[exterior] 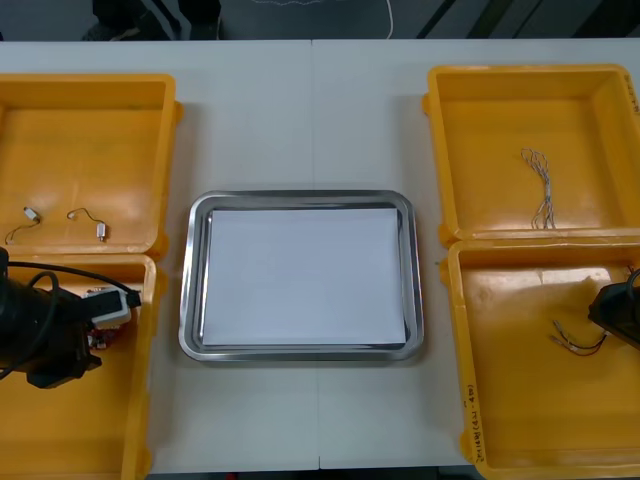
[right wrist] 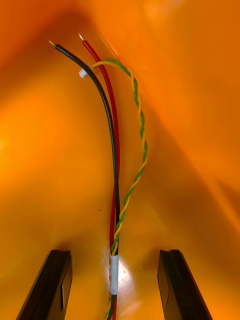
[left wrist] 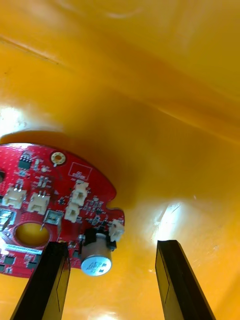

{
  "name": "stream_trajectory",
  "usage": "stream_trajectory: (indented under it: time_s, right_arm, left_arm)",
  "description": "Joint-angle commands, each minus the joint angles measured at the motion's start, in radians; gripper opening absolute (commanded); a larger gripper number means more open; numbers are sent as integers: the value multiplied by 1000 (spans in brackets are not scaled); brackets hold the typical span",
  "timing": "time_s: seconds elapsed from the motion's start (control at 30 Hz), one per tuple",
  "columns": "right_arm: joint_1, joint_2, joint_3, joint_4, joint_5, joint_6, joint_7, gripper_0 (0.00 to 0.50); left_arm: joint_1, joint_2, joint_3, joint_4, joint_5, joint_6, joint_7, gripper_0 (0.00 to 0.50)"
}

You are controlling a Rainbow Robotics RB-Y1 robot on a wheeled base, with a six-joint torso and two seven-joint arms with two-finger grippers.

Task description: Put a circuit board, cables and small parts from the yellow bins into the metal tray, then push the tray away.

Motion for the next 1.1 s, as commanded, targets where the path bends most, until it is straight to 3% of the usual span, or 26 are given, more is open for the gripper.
stream_trajectory:
  time_s: [0.03,0.07,0.1,0.2,0.4,0.5,0.6,0.63,0.7,0.77,0.8,1.1]
  right_arm:
    - [17,8,14,11,-10,-7,-41,308]
    - [18,8,14,13,-11,-4,-41,197]
    - [17,8,14,13,-11,-3,-41,126]
    - [17,7,14,13,-16,1,-41,9]
    - [15,2,14,11,-23,11,-38,0]
    - [12,-2,9,8,-31,24,-36,0]
    - [6,-7,-3,-6,-40,54,-30,0]
    - [1,-10,-14,-29,-48,89,-27,0]
    - [-3,-11,-29,-57,-62,132,-24,0]
    - [-11,-15,-57,-81,-97,183,-21,0]
    - [-14,-16,-60,-86,-106,194,-19,0]
    - [-38,-70,-75,-230,-171,347,-7,0]
  left_arm:
    - [31,-23,-14,-3,-16,-13,-96,500]
    - [31,-25,-14,-3,-18,-11,-96,500]
    - [32,-26,-14,-3,-19,-13,-96,500]
    - [35,-31,-14,-3,-24,-13,-96,500]
    - [38,-35,-19,-2,-31,-13,-96,488]
    - [40,-35,-20,-2,-34,-11,-96,435]
    - [40,-35,-20,-3,-34,-11,-96,342]
    - [40,-35,-20,-2,-33,-11,-96,235]
    - [40,-35,-19,-2,-33,-11,-96,120]
    - [40,-35,-17,-3,-33,-8,-96,31]
    - [40,-35,-16,-3,-33,-8,-96,11]
    - [40,-29,30,-6,-11,9,-96,0]
